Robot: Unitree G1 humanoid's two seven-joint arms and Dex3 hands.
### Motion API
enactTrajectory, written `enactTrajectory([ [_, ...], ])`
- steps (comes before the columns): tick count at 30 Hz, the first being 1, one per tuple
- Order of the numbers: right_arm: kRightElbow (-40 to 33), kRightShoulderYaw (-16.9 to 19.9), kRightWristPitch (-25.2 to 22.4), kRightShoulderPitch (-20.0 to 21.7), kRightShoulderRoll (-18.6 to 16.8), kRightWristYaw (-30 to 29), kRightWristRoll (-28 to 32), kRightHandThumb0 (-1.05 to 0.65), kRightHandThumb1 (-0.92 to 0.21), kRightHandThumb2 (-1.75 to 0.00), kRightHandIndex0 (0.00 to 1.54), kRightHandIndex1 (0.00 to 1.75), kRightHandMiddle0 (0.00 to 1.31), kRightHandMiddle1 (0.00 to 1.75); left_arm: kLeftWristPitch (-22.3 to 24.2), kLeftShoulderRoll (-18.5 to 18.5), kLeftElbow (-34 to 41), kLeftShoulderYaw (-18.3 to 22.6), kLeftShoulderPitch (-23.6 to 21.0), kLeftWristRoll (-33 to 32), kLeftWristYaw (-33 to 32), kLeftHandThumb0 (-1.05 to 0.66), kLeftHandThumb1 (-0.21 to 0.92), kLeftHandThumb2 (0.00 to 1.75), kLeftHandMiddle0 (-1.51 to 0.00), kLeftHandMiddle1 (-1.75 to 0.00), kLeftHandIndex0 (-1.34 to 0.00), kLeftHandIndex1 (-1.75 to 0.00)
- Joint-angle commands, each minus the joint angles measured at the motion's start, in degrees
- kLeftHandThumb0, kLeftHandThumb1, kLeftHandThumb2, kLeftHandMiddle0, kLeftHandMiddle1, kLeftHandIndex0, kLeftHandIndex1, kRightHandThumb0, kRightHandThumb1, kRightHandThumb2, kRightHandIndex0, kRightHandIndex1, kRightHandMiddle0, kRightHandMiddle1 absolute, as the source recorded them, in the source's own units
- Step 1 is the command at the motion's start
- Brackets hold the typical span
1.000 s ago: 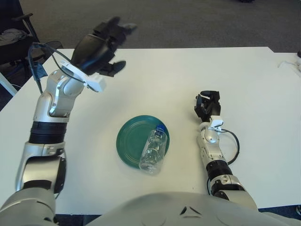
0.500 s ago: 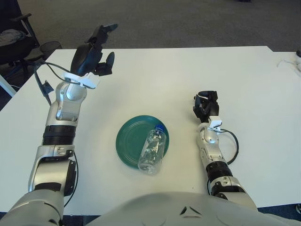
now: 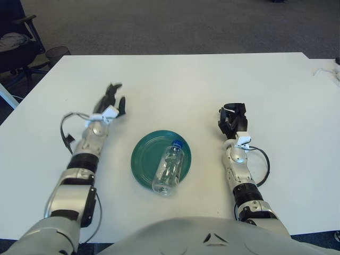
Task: Put the bottle into the plate.
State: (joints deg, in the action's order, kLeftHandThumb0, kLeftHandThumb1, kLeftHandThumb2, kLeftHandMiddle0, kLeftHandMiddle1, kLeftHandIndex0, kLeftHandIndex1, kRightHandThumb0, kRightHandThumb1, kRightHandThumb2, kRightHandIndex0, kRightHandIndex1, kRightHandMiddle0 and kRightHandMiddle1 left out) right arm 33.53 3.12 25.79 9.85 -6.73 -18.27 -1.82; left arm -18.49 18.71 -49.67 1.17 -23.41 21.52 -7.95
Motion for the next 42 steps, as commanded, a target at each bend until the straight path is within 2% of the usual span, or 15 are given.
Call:
enactTrajectory([
  [1, 4.2, 0.0, -5.8, -6.8, -2.0, 0.0, 0.4, -0.35, -0.92, -0.51, 0.19, 1.23, 0.19, 1.75, -2.2, -0.2, -3.2, 0.4, -0.9, -2.2, -1.6, -0.65, 0.92, 1.01, -0.4, -0.18, 0.0, -0.88],
  [7, 3.9, -0.2, -5.5, -7.3, -1.8, 0.1, 0.3, -0.35, -0.92, -0.51, 0.19, 1.23, 0.19, 1.75, -2.6, -2.5, -5.3, 2.2, 1.4, -6.8, -2.4, -0.63, 0.92, 1.0, -0.42, -0.25, 0.0, -0.99],
  [14, 3.5, -0.2, -5.1, -7.8, -1.4, 0.3, 0.0, -0.35, -0.92, -0.51, 0.19, 1.23, 0.19, 1.75, -1.4, -5.4, -6.2, 3.5, 3.4, -11.9, -0.6, -0.6, 0.92, 1.01, -0.33, -0.51, 0.0, -1.09],
  [20, 3.3, -0.3, -5.0, -7.9, -1.2, 0.5, -0.2, -0.35, -0.92, -0.51, 0.19, 1.23, 0.19, 1.75, -0.8, -7.0, -6.5, 3.9, 4.6, -14.8, 0.9, -0.59, 0.92, 0.99, -0.3, -0.64, 0.0, -1.19],
  [27, 3.8, -0.4, -4.4, -7.9, -0.9, 0.6, -1.0, -0.35, -0.92, -0.51, 0.2, 1.23, 0.19, 1.75, -1.2, -9.6, -5.7, 4.7, 6.3, -18.2, 2.2, -0.55, 0.92, 0.88, -0.33, -1.06, -0.08, -1.63],
  [30, 3.7, -0.5, -4.5, -7.9, -0.9, 1.0, -1.0, -0.35, -0.92, -0.51, 0.2, 1.23, 0.19, 1.75, -1.2, -10.5, -5.4, 5.2, 6.5, -19.5, 2.3, -0.42, 0.92, 0.64, -0.38, -1.17, -0.16, -1.71],
  [34, 3.5, -0.4, -4.6, -8.0, -0.8, 1.4, -1.0, -0.35, -0.92, -0.51, 0.2, 1.23, 0.19, 1.75, -1.6, -11.1, -5.1, 5.4, 6.8, -19.9, 2.2, -0.37, 0.92, 0.55, -0.43, -1.26, -0.19, -1.74],
  [37, 3.0, -0.4, -5.0, -8.1, -0.7, 1.5, -1.1, -0.35, -0.92, -0.51, 0.21, 1.23, 0.19, 1.75, -2.6, -11.7, -4.9, 5.8, 7.4, -20.6, 2.5, -0.37, 0.87, 0.6, -0.46, -1.46, -0.23, -1.74],
  [39, 2.8, -0.4, -5.3, -8.2, -0.6, 1.5, -1.2, -0.35, -0.92, -0.51, 0.21, 1.24, 0.19, 1.75, -3.0, -12.0, -5.1, 6.2, 7.6, -21.4, 3.3, -0.37, 0.79, 0.71, -0.53, -1.63, -0.28, -1.75],
  [42, 2.7, -0.4, -5.4, -8.3, -0.4, 1.6, -1.3, -0.35, -0.92, -0.51, 0.21, 1.24, 0.19, 1.75, -3.8, -12.2, -5.9, 6.6, 7.5, -22.2, 4.0, -0.38, 0.72, 0.79, -0.6, -1.71, -0.32, -1.75],
])
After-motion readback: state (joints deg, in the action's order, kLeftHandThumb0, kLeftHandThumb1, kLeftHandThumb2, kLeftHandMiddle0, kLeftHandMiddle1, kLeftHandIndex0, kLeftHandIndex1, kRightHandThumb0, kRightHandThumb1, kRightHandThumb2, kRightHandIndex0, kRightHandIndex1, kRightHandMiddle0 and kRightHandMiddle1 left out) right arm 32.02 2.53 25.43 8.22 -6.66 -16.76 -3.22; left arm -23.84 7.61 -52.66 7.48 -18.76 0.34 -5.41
